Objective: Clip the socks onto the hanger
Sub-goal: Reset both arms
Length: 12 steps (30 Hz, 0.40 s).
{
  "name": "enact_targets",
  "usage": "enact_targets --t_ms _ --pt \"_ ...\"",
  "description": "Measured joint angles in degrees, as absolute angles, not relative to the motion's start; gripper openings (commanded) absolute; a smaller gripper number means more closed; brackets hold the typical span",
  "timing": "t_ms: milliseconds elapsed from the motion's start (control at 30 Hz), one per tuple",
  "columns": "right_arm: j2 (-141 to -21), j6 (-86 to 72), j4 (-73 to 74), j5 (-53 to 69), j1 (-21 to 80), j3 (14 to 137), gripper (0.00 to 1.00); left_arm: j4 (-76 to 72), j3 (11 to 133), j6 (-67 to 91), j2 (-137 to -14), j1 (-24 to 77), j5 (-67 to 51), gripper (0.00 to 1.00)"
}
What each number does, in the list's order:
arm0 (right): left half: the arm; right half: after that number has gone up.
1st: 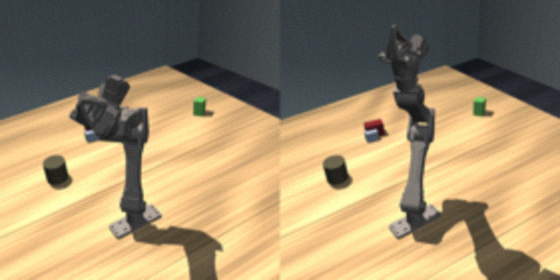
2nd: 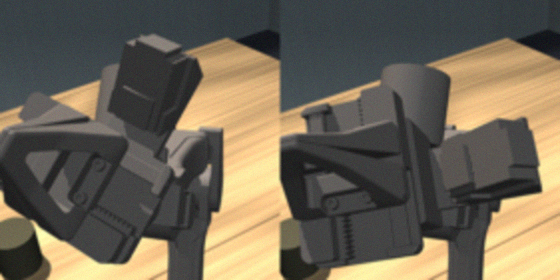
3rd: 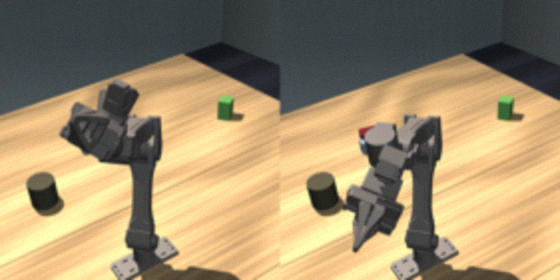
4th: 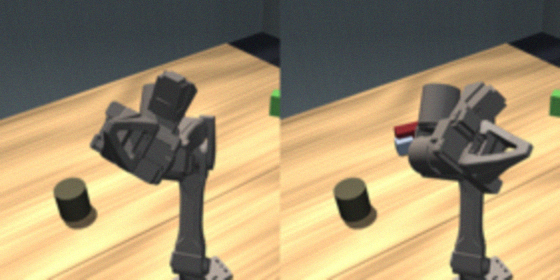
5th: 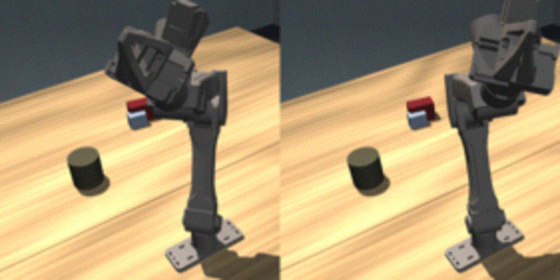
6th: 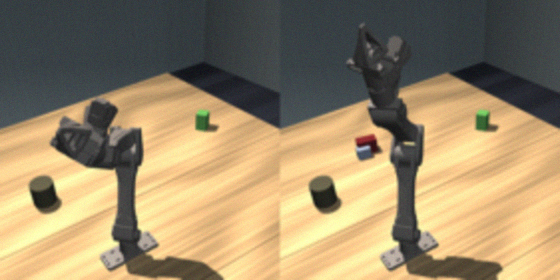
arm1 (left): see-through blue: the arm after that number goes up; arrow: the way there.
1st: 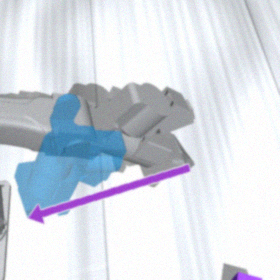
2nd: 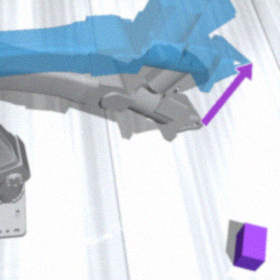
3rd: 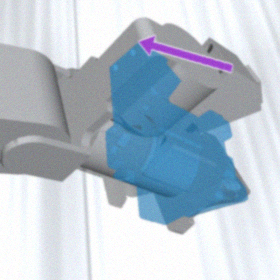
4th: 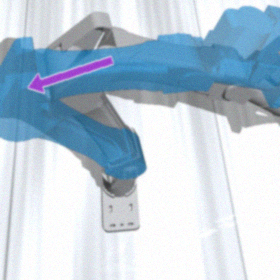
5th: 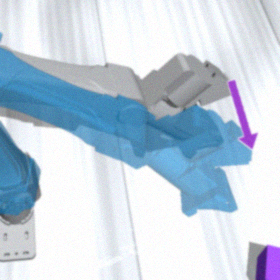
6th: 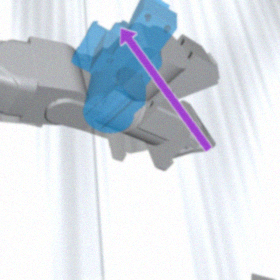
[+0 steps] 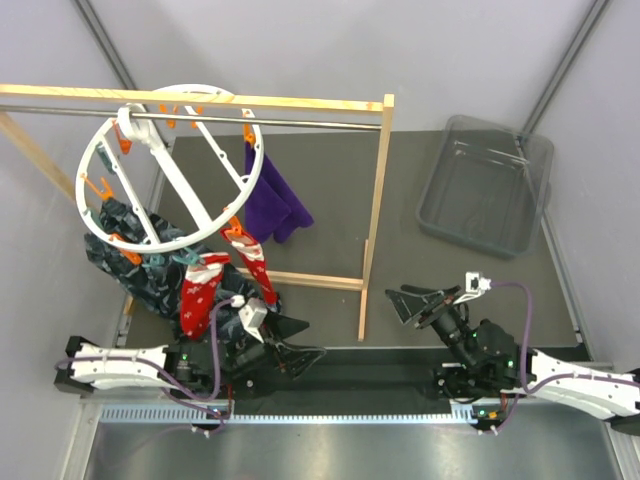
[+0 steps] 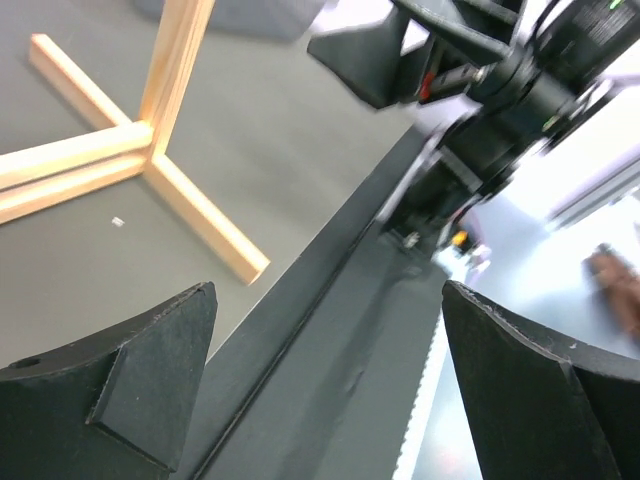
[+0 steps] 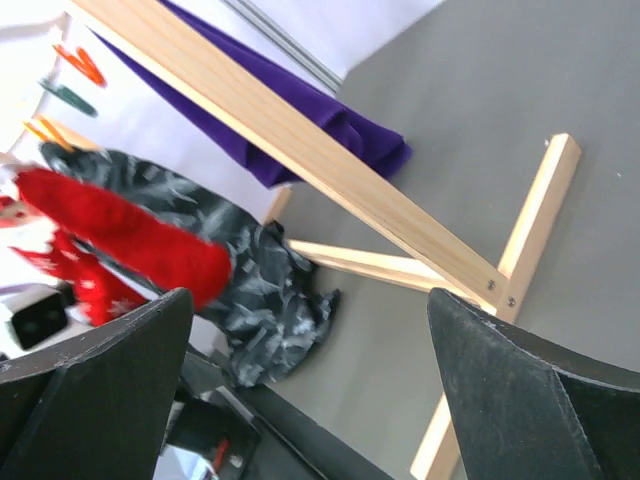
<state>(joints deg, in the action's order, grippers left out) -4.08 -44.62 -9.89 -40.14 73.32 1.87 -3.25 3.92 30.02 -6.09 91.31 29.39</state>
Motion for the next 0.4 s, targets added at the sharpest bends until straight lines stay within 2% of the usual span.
enact_targets --t_ms 67,167,400 --pt "-2.3 -45.0 -9.7 -40.5 73.3 1.9 1.00 -2.7 3.3 31.2 -3.1 91.3 29.5 0.97" --pt "-2.4 -45.1 -9.5 -40.5 73.3 1.9 1.00 -2.9 3.2 32.4 -5.3 91.3 29.0 0.97" --pt "-8.8 -46.8 -10.2 -40.5 73.3 1.9 1.00 -3.6 2.9 34.9 -2.2 91.3 29.0 0.98"
